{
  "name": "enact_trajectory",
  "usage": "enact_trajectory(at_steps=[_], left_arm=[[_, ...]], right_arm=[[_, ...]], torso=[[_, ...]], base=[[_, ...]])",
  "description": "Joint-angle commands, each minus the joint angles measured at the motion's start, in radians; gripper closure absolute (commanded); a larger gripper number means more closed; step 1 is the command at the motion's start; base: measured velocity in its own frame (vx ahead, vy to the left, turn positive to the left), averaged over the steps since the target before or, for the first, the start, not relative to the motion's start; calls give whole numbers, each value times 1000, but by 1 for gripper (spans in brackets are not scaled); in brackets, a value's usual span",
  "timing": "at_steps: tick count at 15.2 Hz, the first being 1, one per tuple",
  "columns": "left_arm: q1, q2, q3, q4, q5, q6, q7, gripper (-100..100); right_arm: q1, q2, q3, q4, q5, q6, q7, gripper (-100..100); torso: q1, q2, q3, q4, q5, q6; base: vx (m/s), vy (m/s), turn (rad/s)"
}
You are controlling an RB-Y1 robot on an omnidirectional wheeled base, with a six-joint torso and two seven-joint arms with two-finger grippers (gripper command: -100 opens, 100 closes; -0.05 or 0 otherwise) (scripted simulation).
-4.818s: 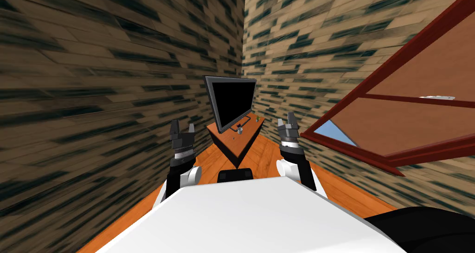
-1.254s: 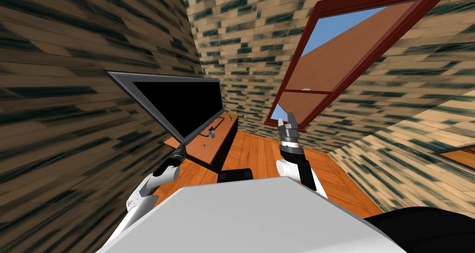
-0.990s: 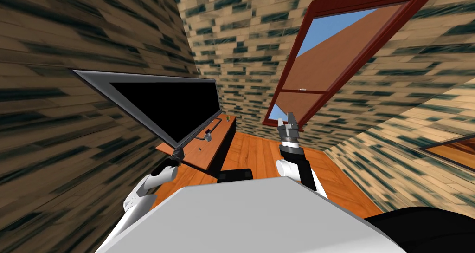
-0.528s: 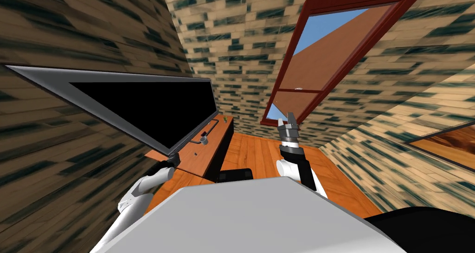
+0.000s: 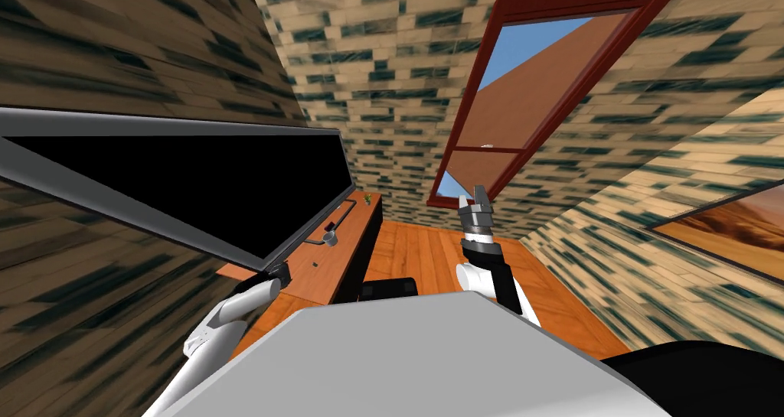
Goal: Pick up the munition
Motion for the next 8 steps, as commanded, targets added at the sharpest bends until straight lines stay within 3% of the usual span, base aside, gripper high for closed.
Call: enact_trajectory(at_steps=[1, 2, 5, 7, 8], left_arm=[[-9, 4, 17, 25, 8, 50, 4, -100], [-9, 4, 17, 25, 8, 59, 4, -100], [-32, 17, 59, 96, 41, 134, 8, -100], [-32, 17, 59, 114, 41, 155, 8, -100], [-42, 23, 79, 156, 57, 188, 9, -100]], right_arm=[[0, 0, 0, 0, 0, 0, 0, 0], [0, 0, 0, 0, 0, 0, 0, 0], [0, 0, 0, 0, 0, 0, 0, 0], [0, 0, 0, 0, 0, 0, 0, 0], [0, 0, 0, 0, 0, 0, 0, 0]], torso=[[0, 0, 0, 0, 0, 0], [0, -1, 0, 0, 0, 0], [1, 0, 0, 0, 0, 0], [1, -1, -1, 0, 0, 0], [1, 0, 0, 0, 0, -1]], base=[[117, -10, -113], [79, -3, -30], [94, 11, -116], [105, 12, -62], [107, 6, -69]])
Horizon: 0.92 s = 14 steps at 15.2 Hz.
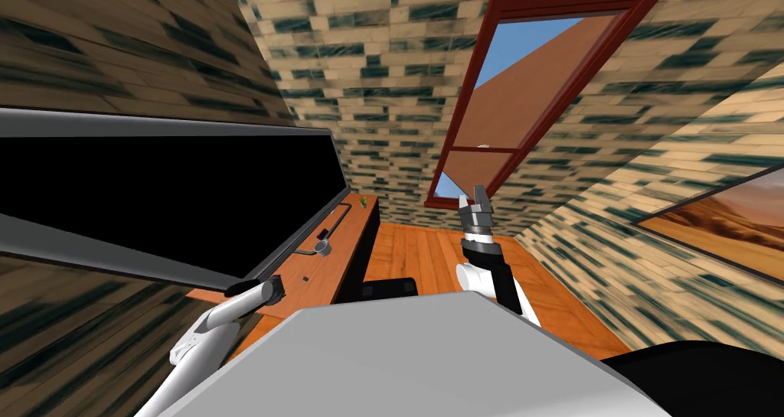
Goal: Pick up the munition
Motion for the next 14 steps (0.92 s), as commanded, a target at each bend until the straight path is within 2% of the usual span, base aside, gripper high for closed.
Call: enact_trajectory(at_steps=[1, 2, 3, 4, 5, 7, 8, 9, 10, 11, 12, 13, 14], left_arm=[[-4, -1, 15, 23, 5, 46, 5, -100], [-4, -1, 15, 23, 5, 46, 5, -100], [-14, 5, 35, 64, 20, 78, 6, -100], [-14, 5, 35, 64, 20, 89, 6, -100], [-23, 9, 53, 102, 35, 118, 7, -100], [-23, 9, 53, 102, 35, 130, 7, -100], [-32, 13, 71, 135, 48, 169, 8, -100], [-32, 13, 71, 138, 48, 169, 8, -100], [-41, 17, 87, 168, 61, 203, 9, -100], [-41, 17, 87, 172, 61, 204, 9, -100], [-48, 19, 103, 203, 72, 237, 9, -100], [-48, 19, 103, 203, 72, 237, 9, -100], [-55, 21, 116, 231, 83, 267, 10, -100]], right_arm=[[0, 0, 0, 0, 0, 0, 0, 0], [0, 0, 0, 0, 0, 0, 0, 0], [0, 0, 0, 0, 0, 0, 0, 0], [0, 0, 0, 0, 0, 0, 0, 0], [0, 0, 0, 0, 0, 0, 0, 0], [0, 0, 0, 0, 0, 0, 0, 0], [0, 0, 0, 0, 0, 0, 0, 0], [0, 0, 0, 0, 0, 0, 0, 0], [0, 0, 0, 0, 0, 0, 0, 0], [0, 0, 0, 0, 0, 0, 0, 0], [0, 0, 0, 0, 0, 0, 0, 0], [0, 0, 0, 0, 0, 0, 0, 0], [0, 0, 0, 0, 0, 0, 0, 0]], torso=[[0, 0, 0, 0, 0, 0], [0, 0, 0, 0, 0, 0], [0, 2, 1, 0, 0, 0], [0, 2, 1, 0, 0, 0], [0, 2, 1, 0, 0, 0], [-1, 1, 1, 0, 0, 0], [-1, 2, 1, 0, 0, 0], [-1, 2, 1, 0, 0, 0], [0, 2, 1, 0, 0, 0], [0, 2, 1, 0, 0, 0], [0, 2, 1, 0, 0, 0], [-1, 2, 1, 0, 0, 0], [-1, 2, 1, 0, 0, 0]], base=[[104, 6, -90], [63, 9, -43], [78, 12, -90], [82, 7, -90], [94, 2, -116], [85, 8, -53], [71, 8, -64], [71, 12, -74], [76, 13, -94], [79, 12, -74], [86, 6, -81], [85, 9, -60], [94, 17, -74]])
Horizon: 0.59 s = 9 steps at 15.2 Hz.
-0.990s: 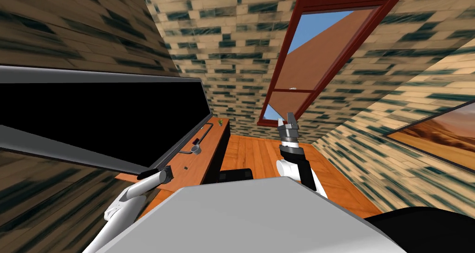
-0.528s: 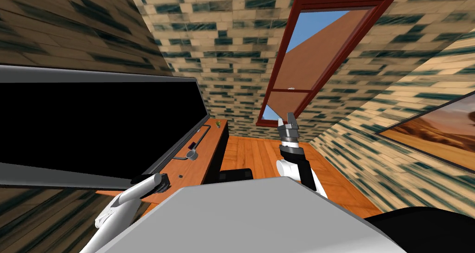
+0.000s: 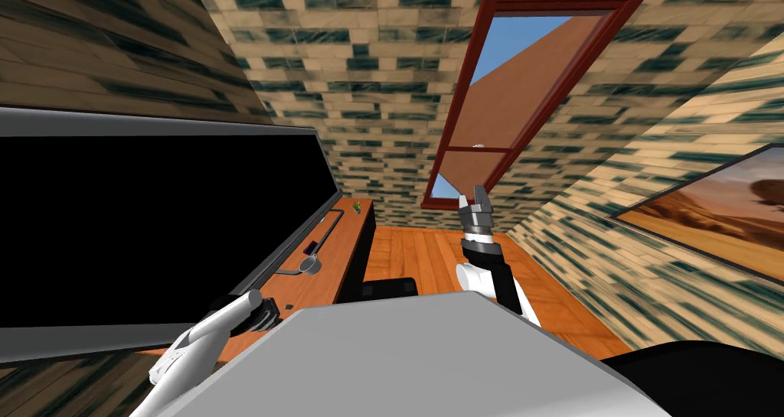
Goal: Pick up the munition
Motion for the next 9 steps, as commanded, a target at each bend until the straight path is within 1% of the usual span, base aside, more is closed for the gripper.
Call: enact_trajectory(at_steps=[1, 3, 4, 7, 8, 9], left_arm=[[-7, 3, 12, 30, 11, 26, -3, -100], [-18, 5, 35, 76, 28, 74, -2, -100], [-18, 5, 35, 76, 28, 74, -2, -100], [-28, 8, 56, 118, 44, 121, -1, -100], [-24, 7, 49, 101, 39, 103, -1, -100], [-30, -12, 40, 126, 32, 74, 0, -100]], right_arm=[[0, 0, 0, 0, 0, 0, 0, 0], [0, 0, 0, 0, 0, 0, 0, 0], [0, 0, 0, 0, 0, 0, 0, 0], [0, 0, 0, 0, 0, 0, 0, 0], [0, 0, 0, 0, 0, 0, 0, 0], [0, 0, 0, 0, 0, 0, 0, 0]], torso=[[0, 0, 0, 0, 0, 0], [0, 0, 0, 0, 0, 0], [0, 0, 0, 0, 0, 0], [-1, 2, 1, 0, 0, 0], [-1, 2, 1, 0, 0, 0], [-1, 3, 2, 1, 0, 0]], base=[[84, 16, -59], [90, 15, -73], [81, 10, -62], [56, 9, -59], [34, 5, -28], [24, 36, 34]])
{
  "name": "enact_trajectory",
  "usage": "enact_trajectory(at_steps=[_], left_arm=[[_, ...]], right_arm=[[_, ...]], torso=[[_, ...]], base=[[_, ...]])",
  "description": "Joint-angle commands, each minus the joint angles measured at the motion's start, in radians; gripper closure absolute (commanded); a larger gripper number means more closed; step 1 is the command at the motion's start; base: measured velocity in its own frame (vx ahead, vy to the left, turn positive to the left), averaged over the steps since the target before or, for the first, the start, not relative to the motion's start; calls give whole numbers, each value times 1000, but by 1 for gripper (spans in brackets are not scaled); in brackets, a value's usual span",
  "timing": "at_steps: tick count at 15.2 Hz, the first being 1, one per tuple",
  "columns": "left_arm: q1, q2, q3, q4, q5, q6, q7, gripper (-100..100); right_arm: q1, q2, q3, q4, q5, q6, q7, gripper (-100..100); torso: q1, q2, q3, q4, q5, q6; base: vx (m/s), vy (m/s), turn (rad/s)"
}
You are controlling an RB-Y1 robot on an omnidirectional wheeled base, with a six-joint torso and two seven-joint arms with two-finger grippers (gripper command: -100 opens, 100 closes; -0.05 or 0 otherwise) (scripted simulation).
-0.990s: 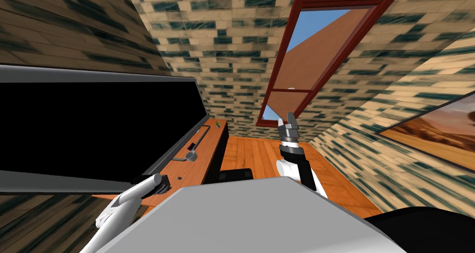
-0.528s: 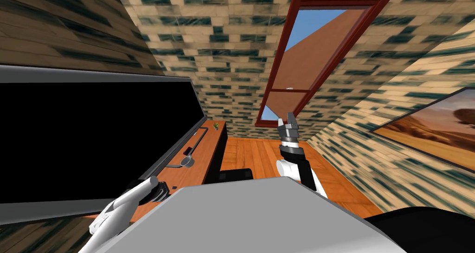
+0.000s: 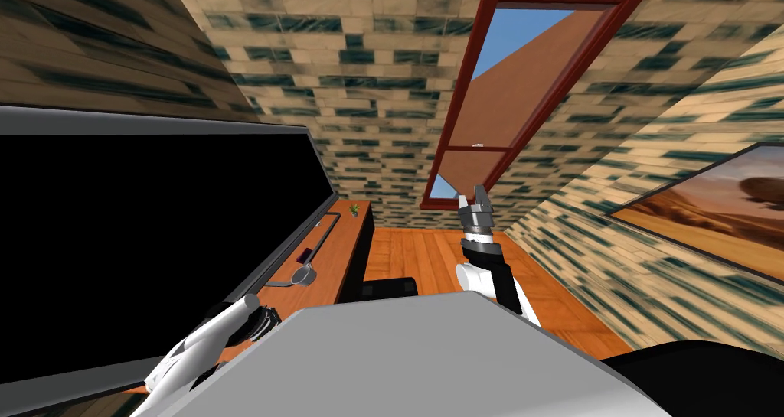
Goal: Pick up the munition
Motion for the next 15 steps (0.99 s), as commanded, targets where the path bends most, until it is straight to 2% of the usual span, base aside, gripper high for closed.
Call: enact_trajectory(at_steps=[1, 4, 5, 6, 10, 11, 14, 15], left_arm=[[0, -22, -10, 14, -8, -36, 2, -100], [-6, -41, -20, 37, -15, -71, 3, -100], [-4, -33, -16, 30, -12, -56, 1, -100], [-5, -34, -17, 33, -12, -61, 1, 100], [-5, -35, -17, 33, -12, -61, 2, 100], [2, -17, -7, 8, -6, -27, 2, 100], [8, 3, 4, -15, 2, 9, 1, 100], [3, -3, -1, -1, -1, -8, 0, 100]], right_arm=[[0, 0, 0, 0, 0, 0, 0, 0], [0, 0, 0, 0, 0, 0, 0, 0], [0, 0, 0, 0, 0, 0, 0, 0], [0, 0, 0, 0, 0, 0, 0, 0], [0, 0, 0, 0, 0, 0, 0, 0], [0, 0, 0, 0, 0, 0, 0, 0], [0, 0, 0, 0, 0, 0, 0, 0], [0, 0, 0, 0, 0, 0, 0, 0]], torso=[[0, 0, 0, 0, 0, 0], [0, 3, 2, 1, 0, 0], [-1, 3, 2, 1, 0, 0], [-1, 3, 2, 1, 0, 0], [-2, 3, 2, 0, 0, 0], [-1, 3, 2, 0, 0, 0], [-2, 3, 2, 1, -1, 0], [-3, 3, 2, 1, -1, 0]], base=[[22, 59, 37], [-10, 12, -35], [0, 0, 0], [0, 0, 0], [0, 0, 0], [5, -4, 29], [4, -21, 11], [-3, -16, -3]])
